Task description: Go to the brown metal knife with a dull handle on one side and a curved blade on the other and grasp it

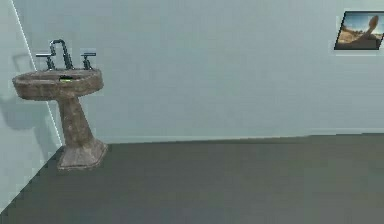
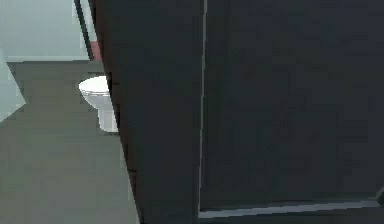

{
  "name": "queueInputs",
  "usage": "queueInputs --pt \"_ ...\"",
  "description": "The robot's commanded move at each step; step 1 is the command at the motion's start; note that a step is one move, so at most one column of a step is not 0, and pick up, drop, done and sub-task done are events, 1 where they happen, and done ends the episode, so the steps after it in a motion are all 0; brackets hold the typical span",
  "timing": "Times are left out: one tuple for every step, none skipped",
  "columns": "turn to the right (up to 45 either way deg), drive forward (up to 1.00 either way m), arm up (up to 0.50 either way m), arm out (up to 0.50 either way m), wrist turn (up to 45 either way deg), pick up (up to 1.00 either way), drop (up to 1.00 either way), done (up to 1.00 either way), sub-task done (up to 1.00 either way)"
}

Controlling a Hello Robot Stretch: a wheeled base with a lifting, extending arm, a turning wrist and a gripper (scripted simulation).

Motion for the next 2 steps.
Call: queueInputs --pt "3.0 0.0 0.0 0.0 0.0 0.0 0.0 0.0 0.0" --pt "0.0 0.2 0.0 0.0 0.0 0.0 0.0 0.0 0.0"
